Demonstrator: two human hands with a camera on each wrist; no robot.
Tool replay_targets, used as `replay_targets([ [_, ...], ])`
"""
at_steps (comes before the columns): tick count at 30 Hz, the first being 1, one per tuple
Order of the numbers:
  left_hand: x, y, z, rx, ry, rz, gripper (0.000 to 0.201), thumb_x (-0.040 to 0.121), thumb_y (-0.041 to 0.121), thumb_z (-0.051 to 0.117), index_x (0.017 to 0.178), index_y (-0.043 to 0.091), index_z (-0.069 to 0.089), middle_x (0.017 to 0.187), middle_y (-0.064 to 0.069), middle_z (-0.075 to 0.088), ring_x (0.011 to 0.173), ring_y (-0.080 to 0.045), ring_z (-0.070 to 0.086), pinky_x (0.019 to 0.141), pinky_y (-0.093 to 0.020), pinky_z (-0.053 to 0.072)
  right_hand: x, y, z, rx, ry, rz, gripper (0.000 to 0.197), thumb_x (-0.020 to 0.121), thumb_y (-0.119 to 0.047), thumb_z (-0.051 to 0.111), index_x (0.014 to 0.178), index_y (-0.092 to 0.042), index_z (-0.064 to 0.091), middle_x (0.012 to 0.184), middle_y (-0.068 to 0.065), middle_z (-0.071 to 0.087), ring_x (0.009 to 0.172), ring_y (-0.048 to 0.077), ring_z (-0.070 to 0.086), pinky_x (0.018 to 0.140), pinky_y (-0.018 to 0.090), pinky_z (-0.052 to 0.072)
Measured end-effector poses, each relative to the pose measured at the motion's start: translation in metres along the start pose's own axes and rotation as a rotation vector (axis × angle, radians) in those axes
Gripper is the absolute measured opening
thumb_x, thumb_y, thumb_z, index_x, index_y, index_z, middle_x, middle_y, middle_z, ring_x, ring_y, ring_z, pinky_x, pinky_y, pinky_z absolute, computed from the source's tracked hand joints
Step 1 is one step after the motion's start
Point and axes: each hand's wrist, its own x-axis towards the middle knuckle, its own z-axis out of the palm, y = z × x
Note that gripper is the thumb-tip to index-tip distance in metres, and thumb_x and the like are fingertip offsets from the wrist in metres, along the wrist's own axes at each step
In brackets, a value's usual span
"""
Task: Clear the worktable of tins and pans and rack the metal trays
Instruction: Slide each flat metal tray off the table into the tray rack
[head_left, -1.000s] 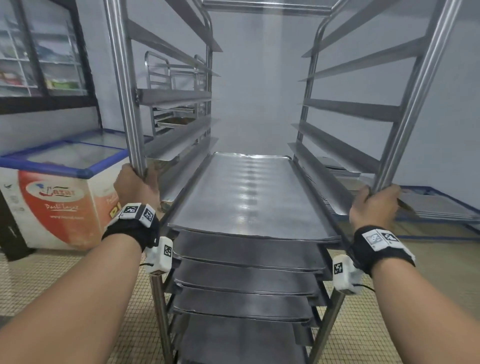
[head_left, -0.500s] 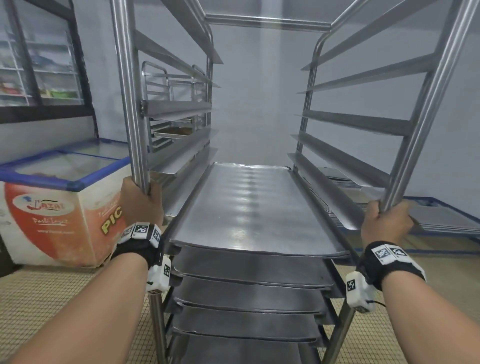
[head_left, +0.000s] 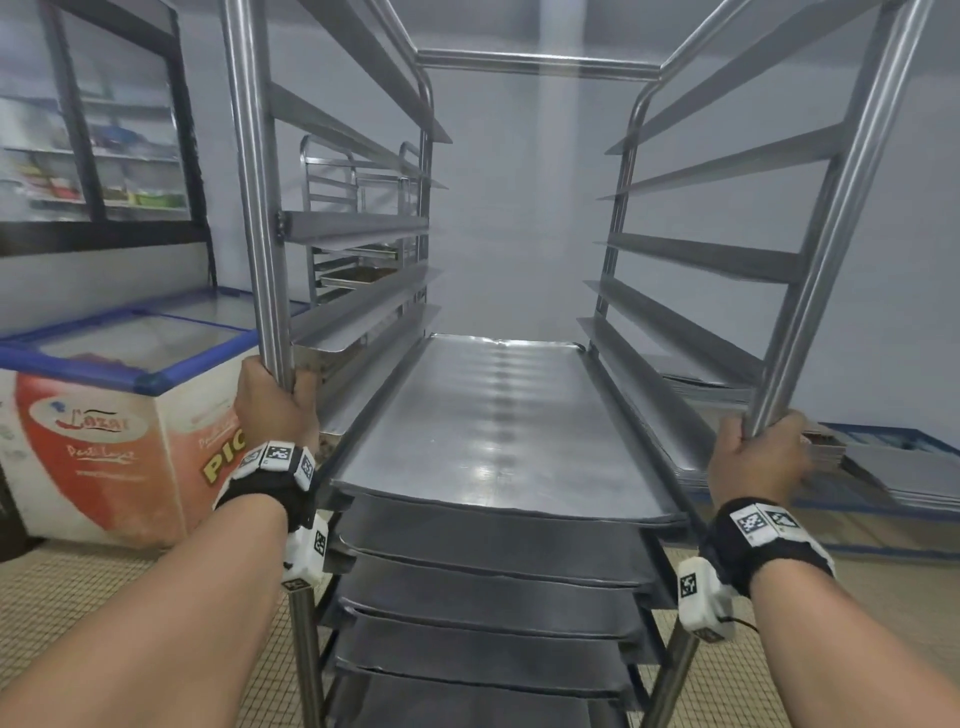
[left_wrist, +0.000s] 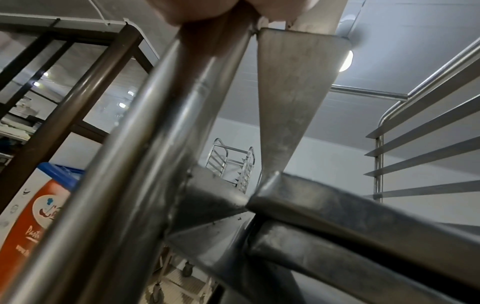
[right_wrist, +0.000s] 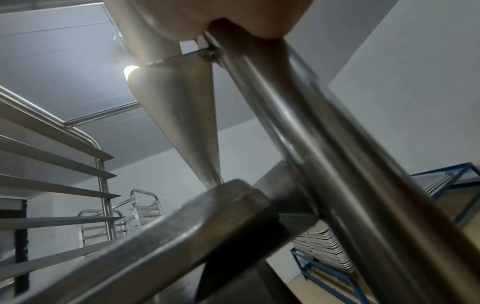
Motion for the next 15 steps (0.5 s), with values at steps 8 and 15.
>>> replay_targets([
  [8, 0.035, -0.017, 0.046, 0.045, 0.011, 0.018, 0.024, 0.092, 0.019, 0.058, 0.101, -0.001, 0.050, 0.093, -0.026, 0.059, 0.080, -0.036, 0.056, 0.068, -0.041, 0.042, 0.024, 0.008, 0.058, 0.045, 0.006, 0.011, 0.027, 0.096, -0.017, 0.052, 0.112, 0.003, 0.046, 0.081, 0.018, 0.052, 0.068, 0.029, 0.048, 0.064, 0.034, 0.037],
  [15, 0.077, -0.037, 0.090, 0.024, 0.020, 0.033, 0.028, 0.093, 0.025, 0.059, 0.100, -0.001, 0.050, 0.091, -0.023, 0.057, 0.077, -0.036, 0.055, 0.065, -0.043, 0.043, 0.038, 0.005, 0.120, 0.034, 0.027, 0.001, 0.026, 0.096, -0.018, 0.051, 0.111, 0.003, 0.045, 0.080, 0.018, 0.052, 0.068, 0.030, 0.050, 0.064, 0.034, 0.040],
])
